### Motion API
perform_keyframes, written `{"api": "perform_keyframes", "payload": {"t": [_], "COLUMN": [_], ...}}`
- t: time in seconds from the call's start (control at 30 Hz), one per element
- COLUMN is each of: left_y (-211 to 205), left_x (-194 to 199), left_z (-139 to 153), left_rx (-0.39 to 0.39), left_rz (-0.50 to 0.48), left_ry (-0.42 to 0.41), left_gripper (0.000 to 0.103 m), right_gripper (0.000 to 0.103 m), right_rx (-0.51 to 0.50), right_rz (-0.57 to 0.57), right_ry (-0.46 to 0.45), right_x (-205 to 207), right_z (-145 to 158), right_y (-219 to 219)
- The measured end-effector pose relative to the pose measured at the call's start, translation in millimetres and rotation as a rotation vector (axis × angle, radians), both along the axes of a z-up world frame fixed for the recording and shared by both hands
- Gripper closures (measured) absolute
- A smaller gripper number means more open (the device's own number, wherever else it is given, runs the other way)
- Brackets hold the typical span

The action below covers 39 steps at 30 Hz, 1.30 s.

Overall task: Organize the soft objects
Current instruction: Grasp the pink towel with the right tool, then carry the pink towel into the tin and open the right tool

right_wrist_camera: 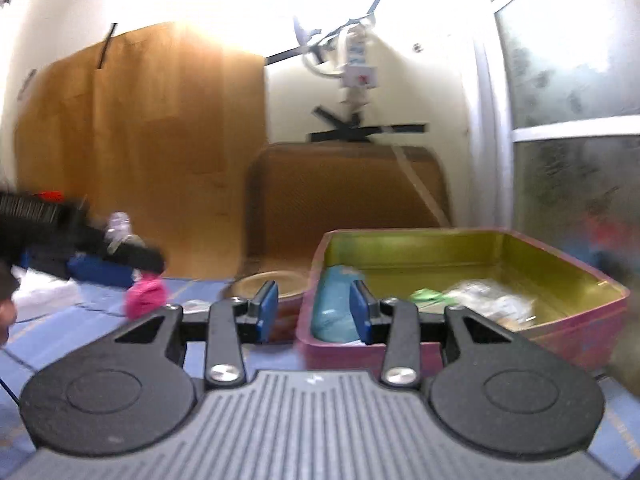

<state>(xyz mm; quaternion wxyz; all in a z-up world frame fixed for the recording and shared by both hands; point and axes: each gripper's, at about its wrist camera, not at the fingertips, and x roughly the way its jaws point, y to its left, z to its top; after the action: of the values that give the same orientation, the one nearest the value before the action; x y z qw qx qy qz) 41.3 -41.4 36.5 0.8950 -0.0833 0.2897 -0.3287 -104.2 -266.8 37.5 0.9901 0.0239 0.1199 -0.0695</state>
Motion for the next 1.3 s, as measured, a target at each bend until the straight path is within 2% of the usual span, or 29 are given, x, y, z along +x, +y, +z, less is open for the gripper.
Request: {"api": "perform_keyframes", "payload": {"t": [0.17,0.33,0.4,0.47,0.67,0.73,0.77,0.83,0.9,1.0,1.07,1.17,1.3], "left_y": [68,93,92,93,86,83,83,82,83,85,86,84,70], "left_x": [4,15,19,17,14,14,13,13,13,11,10,8,-1], "left_z": [-22,-44,-48,-46,-47,-47,-47,-47,-48,-48,-47,-46,-40], "left_rx": [0.005,0.000,-0.004,-0.026,0.005,0.021,0.026,0.031,0.030,0.024,0.016,0.012,-0.025], "left_rz": [0.182,0.299,0.303,0.291,0.276,0.271,0.269,0.267,0.267,0.265,0.255,0.228,0.121], "left_ry": [0.040,0.041,0.063,0.030,0.003,-0.008,-0.012,-0.014,-0.012,-0.009,-0.010,-0.017,0.003], "left_gripper": [0.022,0.022,0.023,0.020,0.020,0.020,0.020,0.019,0.018,0.018,0.018,0.018,0.018], "right_gripper": [0.061,0.060,0.052,0.050,0.047,0.047,0.053,0.056,0.056,0.056,0.056,0.056,0.055], "right_rx": [0.045,0.019,0.021,0.011,-0.030,-0.011,0.003,-0.007,-0.042,-0.083,-0.102,-0.096,0.009], "right_rz": [0.111,0.235,0.271,0.298,0.291,0.300,0.306,0.305,0.311,0.318,0.321,0.308,0.283], "right_ry": [0.105,0.174,0.202,0.230,0.368,0.408,0.415,0.395,0.335,0.255,0.231,0.249,0.322], "right_x": [27,73,98,124,195,208,209,201,182,138,108,66,23], "right_z": [-7,-6,-7,-9,-33,-42,-43,-38,-27,-9,-4,-5,-15], "right_y": [35,81,98,114,130,130,129,131,135,132,126,113,91]}}
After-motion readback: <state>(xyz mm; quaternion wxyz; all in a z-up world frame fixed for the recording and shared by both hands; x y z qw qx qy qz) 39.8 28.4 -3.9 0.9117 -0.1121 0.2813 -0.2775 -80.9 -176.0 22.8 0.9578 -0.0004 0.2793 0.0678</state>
